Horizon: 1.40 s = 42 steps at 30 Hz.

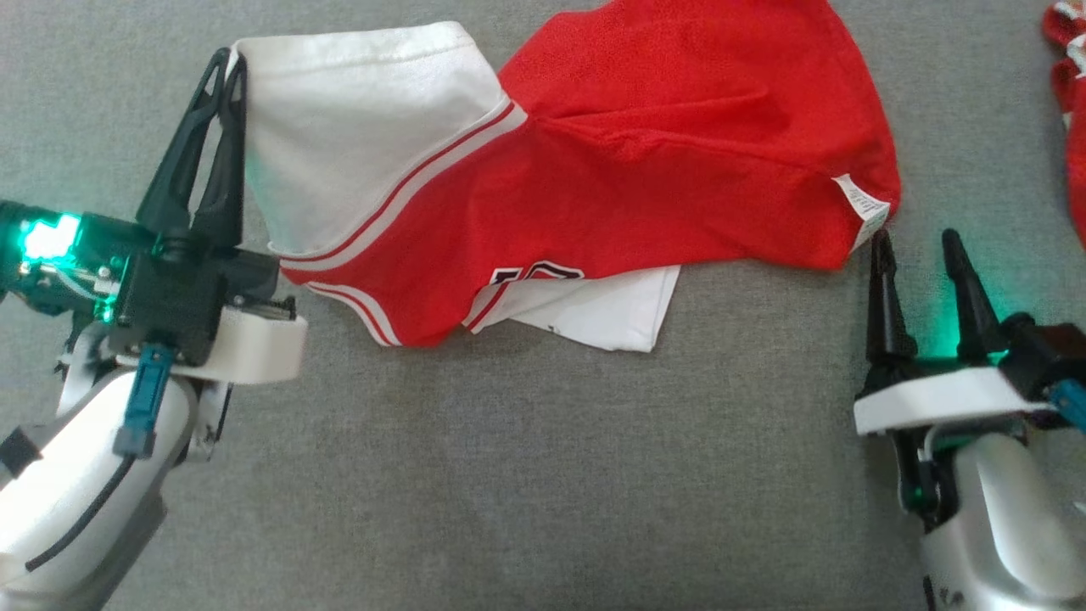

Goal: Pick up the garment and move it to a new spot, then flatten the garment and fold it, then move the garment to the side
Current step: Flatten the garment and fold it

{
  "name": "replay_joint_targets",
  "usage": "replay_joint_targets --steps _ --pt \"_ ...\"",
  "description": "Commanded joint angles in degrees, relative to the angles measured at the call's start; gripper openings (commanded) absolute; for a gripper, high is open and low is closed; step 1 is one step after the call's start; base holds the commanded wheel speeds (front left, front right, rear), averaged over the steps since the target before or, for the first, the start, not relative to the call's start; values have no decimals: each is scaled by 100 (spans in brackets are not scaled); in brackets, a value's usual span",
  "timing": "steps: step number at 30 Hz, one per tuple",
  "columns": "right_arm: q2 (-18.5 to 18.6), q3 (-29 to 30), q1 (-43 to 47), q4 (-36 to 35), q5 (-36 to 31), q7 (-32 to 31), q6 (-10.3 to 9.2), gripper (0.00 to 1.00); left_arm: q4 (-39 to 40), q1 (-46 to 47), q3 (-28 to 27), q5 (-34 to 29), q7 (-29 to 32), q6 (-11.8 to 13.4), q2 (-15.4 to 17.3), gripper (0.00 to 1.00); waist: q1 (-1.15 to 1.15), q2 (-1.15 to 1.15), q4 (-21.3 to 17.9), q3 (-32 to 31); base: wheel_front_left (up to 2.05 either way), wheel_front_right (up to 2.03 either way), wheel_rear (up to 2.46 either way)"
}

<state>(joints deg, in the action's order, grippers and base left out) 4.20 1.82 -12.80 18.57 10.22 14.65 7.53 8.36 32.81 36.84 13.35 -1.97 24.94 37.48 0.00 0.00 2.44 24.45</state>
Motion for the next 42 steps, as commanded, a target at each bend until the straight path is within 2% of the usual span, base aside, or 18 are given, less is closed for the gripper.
replay_joint_targets --steps 1,5,13,14,15,16,17,18,22,26,35,42 --pt "-25 -85 -194 -50 60 35 -4 100 209 225 -306 -97 61 79 292 0 0 0 37 39 0 0 0" --pt "-23 -60 -418 197 11 35 -4 100 208 244 -290 -107 60 79 287 0 0 0 75 82 0 0 0" --pt "-5 143 -998 1130 -421 35 -4 100 149 353 -240 -86 14 41 204 0 0 0 263 170 0 0 0" --pt "1 142 -1031 1193 -435 35 -4 88 142 357 -236 -81 8 42 196 0 0 0 277 172 0 0 0" --pt "9 131 -1058 1244 -451 35 -4 69 134 358 -232 -75 1 42 188 0 0 0 289 172 0 0 0" --pt "16 117 -1078 1291 -462 35 -4 44 125 358 -228 -68 -7 42 179 0 0 0 300 168 0 0 0" --pt "26 106 -1091 1345 -476 35 -4 10 114 354 -225 -57 -18 43 169 0 0 0 308 161 0 0 0" --pt "31 92 -1103 1410 -482 32 -4 0 100 349 -222 -46 -31 43 161 0 0 0 312 151 0 0 0" --pt "38 36 -1139 1541 -442 14 -4 0 31 314 -241 -1 -137 40 170 0 0 0 277 36 0 0 0" --pt "113 35 -1111 1199 -429 28 -4 0 -44 370 -280 25 -375 -66 245 0 0 0 181 -199 0 0 0" --pt "736 77 -916 -726 -449 -33 -4 0 -40 942 -538 57 -937 -475 555 0 0 0 -125 -1239 0 0 0" --pt "1343 92 -1224 -2263 -218 -997 -4 0 -25 1797 -793 143 -1041 -872 701 0 0 0 -250 -1865 0 0 0"
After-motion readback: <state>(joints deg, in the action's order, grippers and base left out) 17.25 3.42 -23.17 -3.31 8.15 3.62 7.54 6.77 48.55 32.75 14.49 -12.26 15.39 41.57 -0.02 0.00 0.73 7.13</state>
